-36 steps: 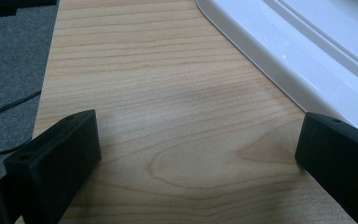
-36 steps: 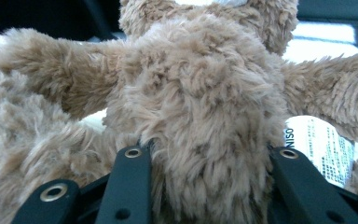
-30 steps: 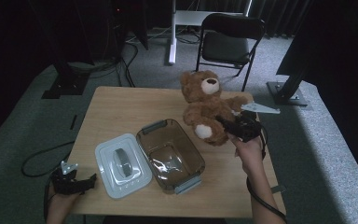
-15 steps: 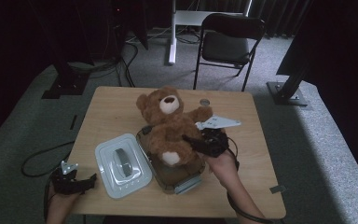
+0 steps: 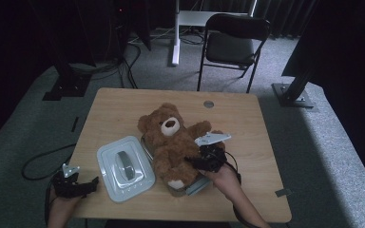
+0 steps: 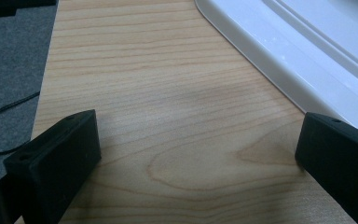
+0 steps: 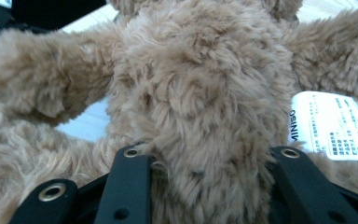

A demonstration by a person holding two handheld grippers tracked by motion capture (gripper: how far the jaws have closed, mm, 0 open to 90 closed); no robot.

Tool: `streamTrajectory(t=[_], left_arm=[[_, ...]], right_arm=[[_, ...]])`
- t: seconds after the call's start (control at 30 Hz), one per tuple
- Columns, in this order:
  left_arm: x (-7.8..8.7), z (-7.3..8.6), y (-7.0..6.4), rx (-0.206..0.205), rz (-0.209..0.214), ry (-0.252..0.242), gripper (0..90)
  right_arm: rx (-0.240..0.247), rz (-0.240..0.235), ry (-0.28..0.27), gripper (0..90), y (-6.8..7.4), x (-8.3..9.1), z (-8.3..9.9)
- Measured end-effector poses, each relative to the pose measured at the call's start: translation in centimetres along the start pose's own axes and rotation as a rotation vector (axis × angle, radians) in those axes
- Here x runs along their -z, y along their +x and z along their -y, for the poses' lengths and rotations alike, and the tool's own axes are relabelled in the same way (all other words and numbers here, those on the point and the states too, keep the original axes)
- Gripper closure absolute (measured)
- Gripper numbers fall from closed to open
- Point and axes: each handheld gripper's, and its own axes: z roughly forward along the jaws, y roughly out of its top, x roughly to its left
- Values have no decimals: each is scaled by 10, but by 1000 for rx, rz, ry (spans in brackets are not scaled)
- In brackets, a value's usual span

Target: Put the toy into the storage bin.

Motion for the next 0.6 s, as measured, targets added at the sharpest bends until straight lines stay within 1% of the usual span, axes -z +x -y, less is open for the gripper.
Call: streamTrajectory(t=[0.1,0.2,0.3,0.33,0.43,0.47,0.53,0.6], left_arm=[[0,0,0,2,0,-1,6],[0,0,0,3,0,-3,6],[0,0,0,3,0,-1,6],[0,0,0,5,-1,-4,6],[0,0,0,2,0,-1,6],[0,0,0,0,0,1,6],[0,0,0,4,-2,-2,6],[0,0,0,2,-2,-1,6]], right_arm=[[16,-12,17,635,-3,2,4],[35,-5,37,631,-5,3,9],[40,3,43,589,-3,3,9],[31,-5,43,541,-3,3,8],[-2,-35,18,418,-5,7,5],[-5,-37,6,377,-4,9,3],[-16,-39,-12,322,-4,14,0],[-22,-43,-26,298,-4,17,-3]])
